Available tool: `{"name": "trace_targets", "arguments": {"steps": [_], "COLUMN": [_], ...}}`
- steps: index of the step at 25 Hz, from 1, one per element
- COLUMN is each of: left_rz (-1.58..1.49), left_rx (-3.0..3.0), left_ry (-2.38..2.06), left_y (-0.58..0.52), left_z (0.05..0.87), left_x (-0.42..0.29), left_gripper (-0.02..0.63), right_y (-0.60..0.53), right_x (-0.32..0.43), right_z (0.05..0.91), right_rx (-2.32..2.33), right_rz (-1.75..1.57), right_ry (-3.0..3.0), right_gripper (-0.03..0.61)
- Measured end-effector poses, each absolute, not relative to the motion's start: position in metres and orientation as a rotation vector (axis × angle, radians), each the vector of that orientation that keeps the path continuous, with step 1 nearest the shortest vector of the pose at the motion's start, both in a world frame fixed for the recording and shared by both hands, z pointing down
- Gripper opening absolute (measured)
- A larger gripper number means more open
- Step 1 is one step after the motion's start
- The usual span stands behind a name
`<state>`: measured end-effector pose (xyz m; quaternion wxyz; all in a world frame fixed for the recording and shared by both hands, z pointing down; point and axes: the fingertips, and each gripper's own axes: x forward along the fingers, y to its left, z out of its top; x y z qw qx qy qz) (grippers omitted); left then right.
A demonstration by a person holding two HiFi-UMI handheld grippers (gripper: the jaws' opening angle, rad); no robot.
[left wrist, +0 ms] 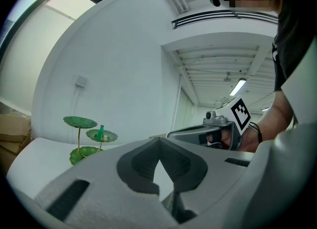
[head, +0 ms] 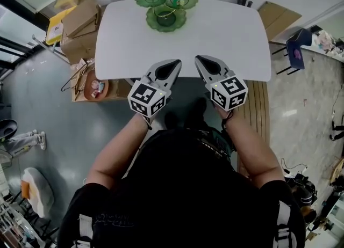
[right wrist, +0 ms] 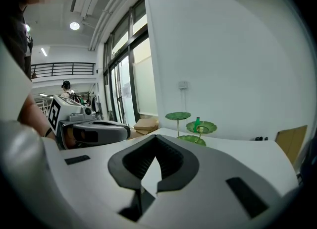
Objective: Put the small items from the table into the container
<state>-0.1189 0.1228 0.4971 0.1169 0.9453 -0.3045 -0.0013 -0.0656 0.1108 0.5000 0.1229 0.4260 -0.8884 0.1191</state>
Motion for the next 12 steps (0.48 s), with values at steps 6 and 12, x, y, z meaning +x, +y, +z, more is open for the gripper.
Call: {"name": "trace_targets", "arguments": {"steps": [6, 12], "left_rz": [-0.013, -0.009], "left_rx": [2.762, 2.771], "left_ry": [-0.891, -0.877], "left_y": [0.1257, 0.1254], "left_z": [0.4982, 0.4976], "left_x": [-0.1248, -0.1203], "left_gripper": [0.008, 0.008], "right_y": [0.1153, 0.1123], "right_x": [-0.0725, -0.074], "right_z": [0.4977, 0.4987], "right_rx": [1.241, 1.245], "right_rz": [0.339, 0.348], "right_ry": [-2.596, -2.607], "right_gripper": [0.015, 0.015]}}
